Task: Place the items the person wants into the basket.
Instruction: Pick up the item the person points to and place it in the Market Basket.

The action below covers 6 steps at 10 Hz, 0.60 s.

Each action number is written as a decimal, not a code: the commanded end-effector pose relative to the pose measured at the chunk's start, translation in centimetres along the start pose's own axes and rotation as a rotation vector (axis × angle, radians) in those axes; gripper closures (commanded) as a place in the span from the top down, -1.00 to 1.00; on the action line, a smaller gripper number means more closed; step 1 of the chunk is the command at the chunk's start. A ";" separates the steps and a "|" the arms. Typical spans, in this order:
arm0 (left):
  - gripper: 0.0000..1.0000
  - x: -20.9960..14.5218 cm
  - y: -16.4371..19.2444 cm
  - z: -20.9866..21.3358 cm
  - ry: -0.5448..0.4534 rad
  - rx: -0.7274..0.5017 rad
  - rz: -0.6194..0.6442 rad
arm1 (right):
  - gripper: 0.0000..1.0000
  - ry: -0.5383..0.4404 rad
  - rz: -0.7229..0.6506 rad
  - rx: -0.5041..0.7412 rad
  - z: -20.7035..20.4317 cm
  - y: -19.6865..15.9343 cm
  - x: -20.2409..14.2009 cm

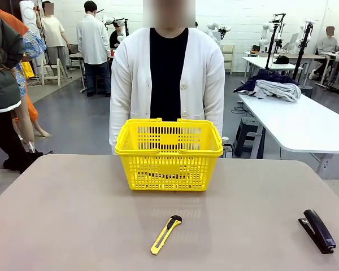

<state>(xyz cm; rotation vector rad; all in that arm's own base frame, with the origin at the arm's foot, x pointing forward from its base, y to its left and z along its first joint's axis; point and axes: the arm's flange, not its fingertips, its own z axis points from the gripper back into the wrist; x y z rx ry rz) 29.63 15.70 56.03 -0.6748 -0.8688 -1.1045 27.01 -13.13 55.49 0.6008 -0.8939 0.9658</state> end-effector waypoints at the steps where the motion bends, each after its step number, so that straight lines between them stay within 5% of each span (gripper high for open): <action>1: 0.97 0.0 0.0 0.2 -0.018 -0.002 -0.020 | 1.00 -0.018 0.018 0.007 -0.1 -0.1 0.0; 6: 0.97 0.0 0.0 0.2 -0.018 -0.002 -0.020 | 1.00 -0.018 0.018 0.007 -0.1 -0.1 0.0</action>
